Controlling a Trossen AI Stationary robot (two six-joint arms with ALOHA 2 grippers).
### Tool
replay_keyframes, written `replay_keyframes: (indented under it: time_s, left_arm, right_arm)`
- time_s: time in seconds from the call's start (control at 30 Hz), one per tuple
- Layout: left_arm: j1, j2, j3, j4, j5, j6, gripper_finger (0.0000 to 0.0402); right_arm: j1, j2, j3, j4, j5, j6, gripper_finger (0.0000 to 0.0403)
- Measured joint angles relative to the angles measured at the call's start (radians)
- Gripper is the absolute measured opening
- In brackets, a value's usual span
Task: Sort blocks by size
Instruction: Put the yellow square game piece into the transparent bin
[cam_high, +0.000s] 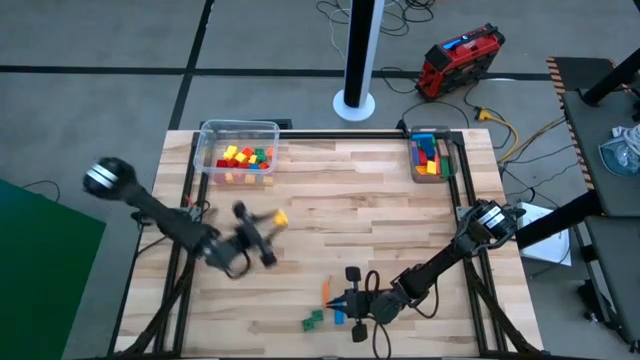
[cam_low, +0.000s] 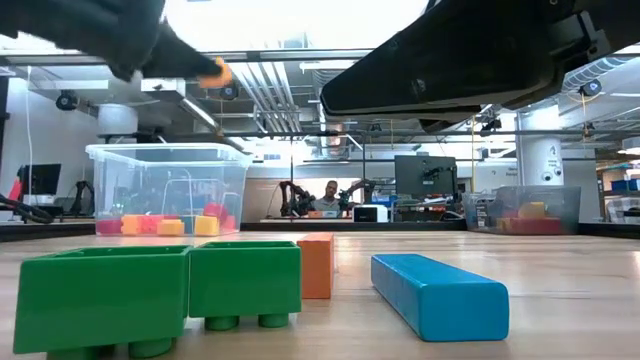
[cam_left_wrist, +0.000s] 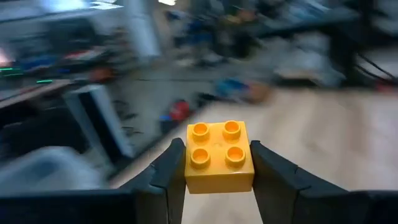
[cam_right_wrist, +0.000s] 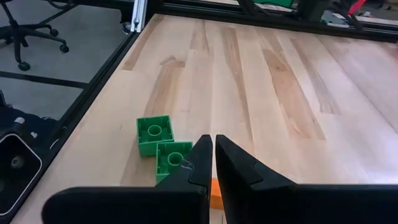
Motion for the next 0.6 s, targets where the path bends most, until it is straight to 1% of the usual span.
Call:
replay_keyframes:
  time_s: [0.1,0.13,0.2,0.27,0.3,0.4,0.43,0.47,0.57,0.6]
  left_arm:
    - [0.081,-0.175,-0.034,-0.027,-0.119,0.071,0.0127]
    - [0.118,-0.229,-0.048,-0.036,-0.138,0.091,0.0127]
    - [0.199,-0.321,-0.069,-0.05,-0.11,0.111,0.0127]
    - [0.284,-0.397,-0.084,-0.099,-0.032,0.1,0.0127]
    - [0.332,-0.425,-0.088,-0.135,-0.019,0.08,0.0126]
    - [0.486,-0.481,-0.09,-0.256,-0.039,0.001,0.0127]
    - [0.538,-0.496,-0.085,-0.301,-0.02,-0.017,0.0128]
    - [0.588,-0.506,-0.075,-0.36,0.029,-0.04,0.013]
    - [0.74,-0.506,-0.016,-0.536,0.263,-0.118,0.0137]
    - [0.796,-0.495,0.009,-0.587,0.321,-0.133,0.0138]
  right_arm:
    - [-0.004,0.0,0.0,0.001,0.0,0.0,0.0013]
    - [-0.004,0.0,0.0,0.001,0.0,0.0,0.0013]
    - [-0.004,0.0,0.0,0.002,0.001,0.0,0.0013]
    - [-0.004,0.0,0.0,0.003,0.001,0.0,0.0013]
    - [-0.004,0.0,0.0,0.003,0.001,0.0,0.0013]
    - [-0.004,0.0,0.0,0.004,0.001,0.002,0.0013]
    - [-0.004,0.0,0.0,0.004,0.001,0.002,0.0013]
    - [-0.004,0.0,0.0,0.004,0.001,0.003,0.0013]
    - [-0.004,0.0,0.0,0.004,0.001,0.003,0.0013]
    - [-0.005,0.0,0.0,0.004,0.001,0.002,0.0013]
